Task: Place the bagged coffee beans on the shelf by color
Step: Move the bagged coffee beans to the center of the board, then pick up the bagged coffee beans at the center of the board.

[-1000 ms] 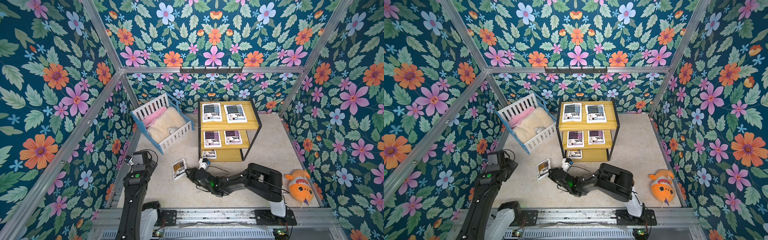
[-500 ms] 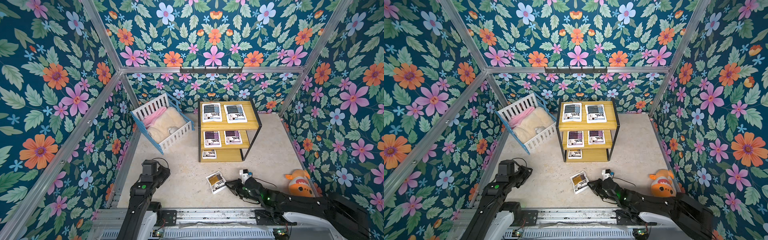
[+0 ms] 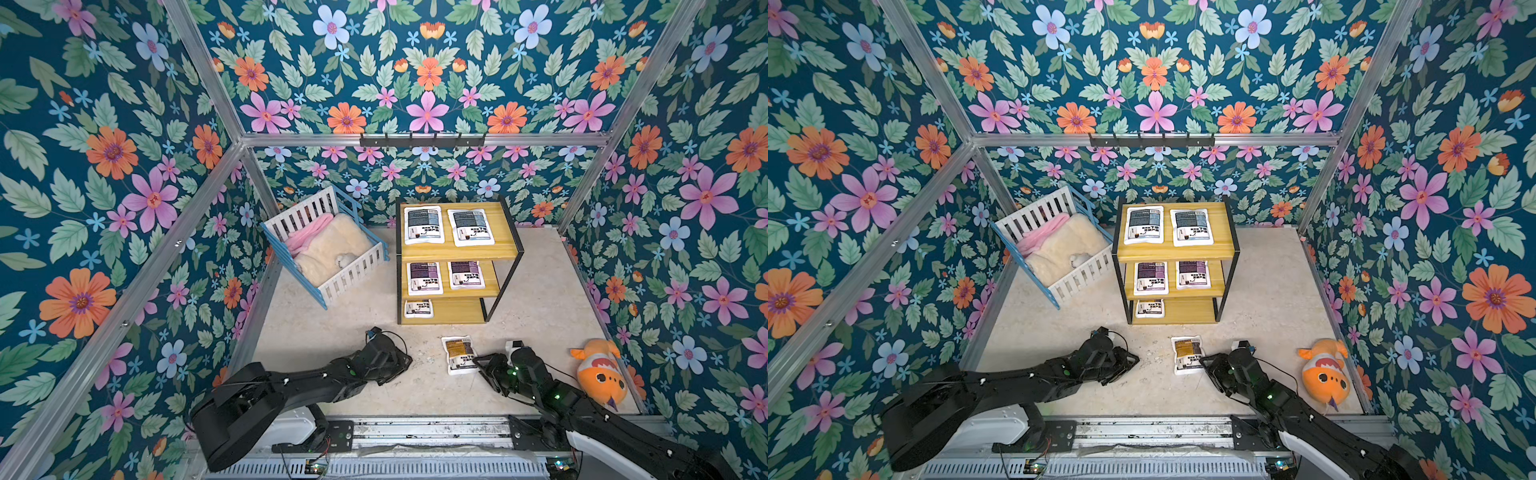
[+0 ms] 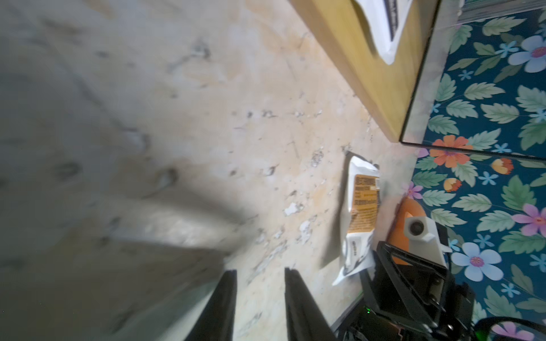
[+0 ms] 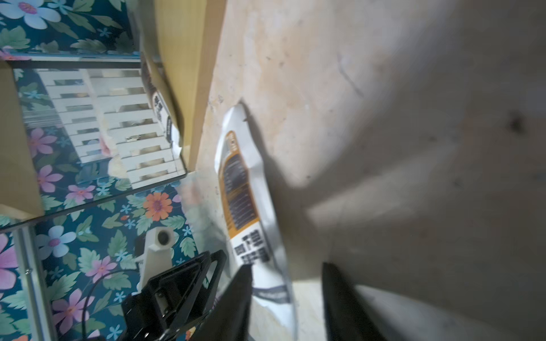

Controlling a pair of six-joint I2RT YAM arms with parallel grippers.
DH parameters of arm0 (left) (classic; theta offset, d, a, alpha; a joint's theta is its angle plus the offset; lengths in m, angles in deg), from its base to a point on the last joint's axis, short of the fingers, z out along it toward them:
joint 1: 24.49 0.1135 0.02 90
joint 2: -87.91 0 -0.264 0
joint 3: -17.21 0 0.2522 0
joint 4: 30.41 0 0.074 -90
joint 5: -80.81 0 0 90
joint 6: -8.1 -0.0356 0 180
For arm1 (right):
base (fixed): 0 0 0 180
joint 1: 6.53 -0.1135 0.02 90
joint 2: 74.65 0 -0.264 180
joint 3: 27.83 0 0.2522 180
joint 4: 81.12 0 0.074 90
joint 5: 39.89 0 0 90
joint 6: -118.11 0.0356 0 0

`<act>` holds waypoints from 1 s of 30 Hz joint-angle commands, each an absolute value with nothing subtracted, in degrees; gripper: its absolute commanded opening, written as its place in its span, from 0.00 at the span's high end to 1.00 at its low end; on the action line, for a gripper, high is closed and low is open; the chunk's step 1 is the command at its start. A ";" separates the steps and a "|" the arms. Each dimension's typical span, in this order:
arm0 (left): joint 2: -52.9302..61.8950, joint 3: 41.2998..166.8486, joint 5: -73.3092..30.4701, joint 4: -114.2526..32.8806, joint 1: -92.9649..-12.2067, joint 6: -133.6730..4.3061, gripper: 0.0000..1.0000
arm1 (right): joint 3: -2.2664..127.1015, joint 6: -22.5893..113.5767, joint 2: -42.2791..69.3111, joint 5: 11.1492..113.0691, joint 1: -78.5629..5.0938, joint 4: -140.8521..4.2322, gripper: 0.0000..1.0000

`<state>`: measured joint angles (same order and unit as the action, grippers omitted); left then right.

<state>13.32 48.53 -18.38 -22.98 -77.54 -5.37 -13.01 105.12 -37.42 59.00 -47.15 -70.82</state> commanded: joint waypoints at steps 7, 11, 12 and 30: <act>2.49 49.70 -21.89 -0.15 -79.58 -0.86 0.67 | -17.83 134.80 -54.07 43.34 -60.95 -62.05 0.33; -0.67 49.46 -22.49 2.88 -79.86 0.30 0.66 | -19.34 144.67 -47.72 34.71 -70.69 -68.68 0.33; -1.43 49.71 -22.71 3.71 -79.94 0.64 0.66 | -17.90 146.13 -44.75 33.86 -72.14 -67.56 0.32; -8.58 53.19 -23.34 6.17 -84.64 1.86 0.71 | -11.69 153.73 -9.36 24.25 -80.10 -95.14 0.23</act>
<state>-8.01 52.88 -23.23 4.12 -84.21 1.69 -11.29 140.71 -10.18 23.65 -80.03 -99.43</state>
